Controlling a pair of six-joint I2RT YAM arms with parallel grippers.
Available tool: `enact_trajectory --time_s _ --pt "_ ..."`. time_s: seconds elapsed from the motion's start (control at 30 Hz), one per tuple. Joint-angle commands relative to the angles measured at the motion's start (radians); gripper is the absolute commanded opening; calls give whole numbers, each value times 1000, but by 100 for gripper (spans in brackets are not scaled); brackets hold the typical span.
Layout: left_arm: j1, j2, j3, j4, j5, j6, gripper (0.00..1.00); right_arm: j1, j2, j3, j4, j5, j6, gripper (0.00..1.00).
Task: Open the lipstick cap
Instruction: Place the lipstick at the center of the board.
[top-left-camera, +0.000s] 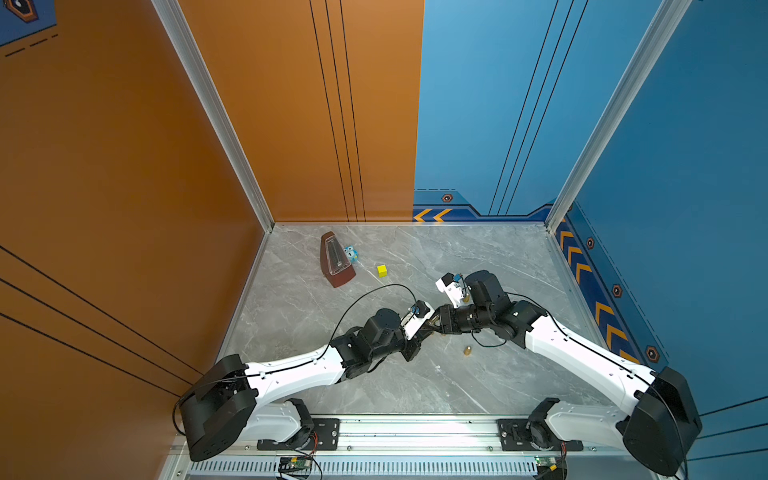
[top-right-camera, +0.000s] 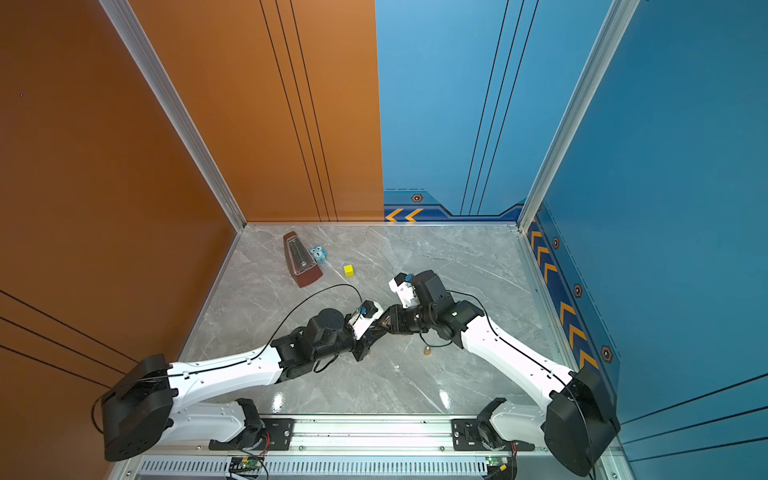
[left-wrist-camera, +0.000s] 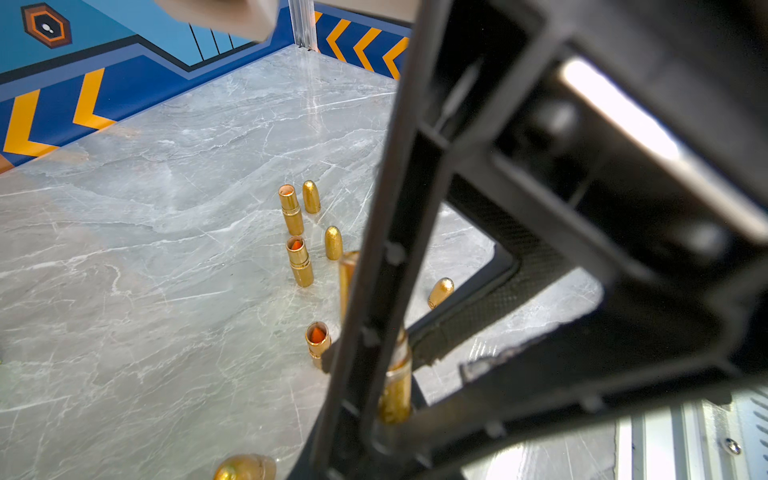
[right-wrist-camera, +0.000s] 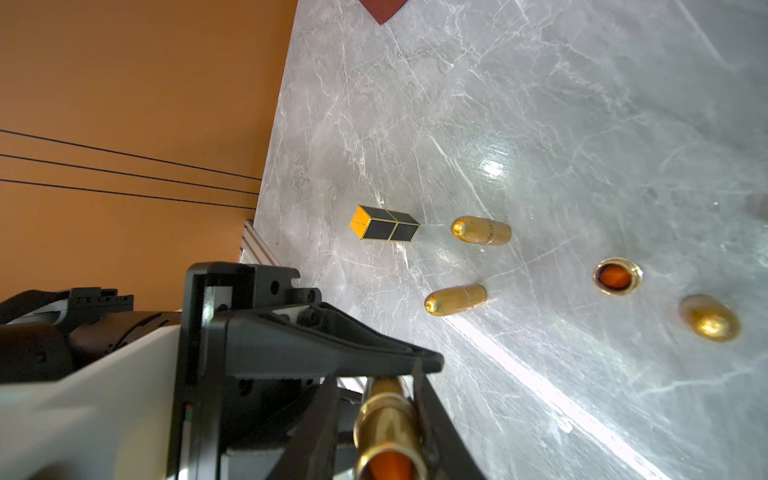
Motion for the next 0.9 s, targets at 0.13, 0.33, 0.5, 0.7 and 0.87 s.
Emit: enact_trajectory --time_s 0.13,0.33,0.5,0.7,0.87 --pt "-9 -1 23 9 -19 21 0 13 4 54 -42 51 -41 21" --pt "-9 -5 18 9 -20 20 0 19 -2 67 -70 102 -62 16" --pt "-9 -14 13 8 -22 18 7 22 -18 78 -103 149 -79 15" --pt "-6 -39 -16 8 -32 14 50 28 -60 84 -180 284 -125 15" --pt "3 -69 -52 4 -35 3 69 50 -72 78 -259 442 -157 15"
